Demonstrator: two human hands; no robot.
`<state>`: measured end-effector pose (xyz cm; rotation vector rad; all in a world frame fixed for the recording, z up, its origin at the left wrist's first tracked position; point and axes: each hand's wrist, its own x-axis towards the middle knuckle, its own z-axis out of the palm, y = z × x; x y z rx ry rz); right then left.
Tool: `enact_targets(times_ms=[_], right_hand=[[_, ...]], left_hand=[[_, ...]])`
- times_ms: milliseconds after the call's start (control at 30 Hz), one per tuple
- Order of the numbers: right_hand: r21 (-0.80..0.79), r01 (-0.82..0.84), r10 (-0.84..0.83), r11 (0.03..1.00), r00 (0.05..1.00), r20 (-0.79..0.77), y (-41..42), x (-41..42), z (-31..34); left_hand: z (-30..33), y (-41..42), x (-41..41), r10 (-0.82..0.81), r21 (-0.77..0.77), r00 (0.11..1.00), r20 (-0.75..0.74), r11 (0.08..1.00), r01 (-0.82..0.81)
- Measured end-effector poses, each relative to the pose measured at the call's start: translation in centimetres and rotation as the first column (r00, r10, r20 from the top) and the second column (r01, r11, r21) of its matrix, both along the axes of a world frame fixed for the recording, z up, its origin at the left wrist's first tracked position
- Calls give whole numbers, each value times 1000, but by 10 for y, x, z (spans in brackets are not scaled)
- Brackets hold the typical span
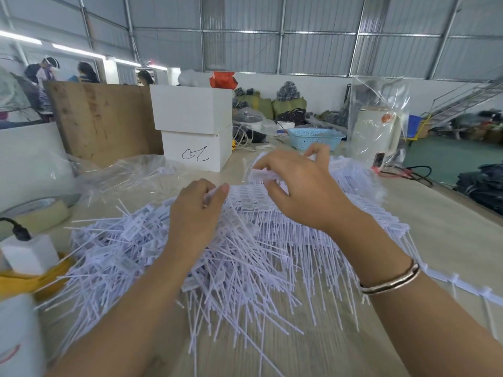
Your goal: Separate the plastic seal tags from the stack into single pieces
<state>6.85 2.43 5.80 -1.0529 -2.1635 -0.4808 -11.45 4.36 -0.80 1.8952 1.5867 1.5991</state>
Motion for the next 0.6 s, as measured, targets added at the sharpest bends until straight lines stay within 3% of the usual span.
enact_targets(times_ms=[67, 133, 233, 300, 367, 433, 500, 600], right_hand=[[-91, -17, 18, 996, 1000, 12, 0, -1, -2], [-142, -45, 48, 989, 999, 17, -1, -4, -4], [-144, -70, 79, 987, 995, 59, 0, -6, -4], [-105, -56, 67, 993, 993, 99, 0, -5, -3], [-89, -45, 54, 995, 994, 98, 0, -6, -1], [-102, -47, 54, 994, 996, 68, -1, -7, -1], [-121, -59, 65, 991, 997, 47, -2, -9, -1], [-153, -85, 92, 985, 995, 34, -3, -11, -1]], left_hand=[[-5, 4, -3, 196, 85, 943, -271, 980, -179], [-8, 4, -7, 343, 163, 842, -417, 939, -302], [-11, 2, -8, 406, 140, 742, -534, 908, -396], [-9, 1, -6, 408, 107, 760, -506, 904, -414], [-4, -1, -1, 335, 142, 861, -384, 942, -303], [1, -8, 5, 84, 197, 967, -239, 980, -36], [4, -16, 13, -171, 220, 976, -133, 955, 197], [7, -19, 22, -250, 245, 963, -97, 932, 267]])
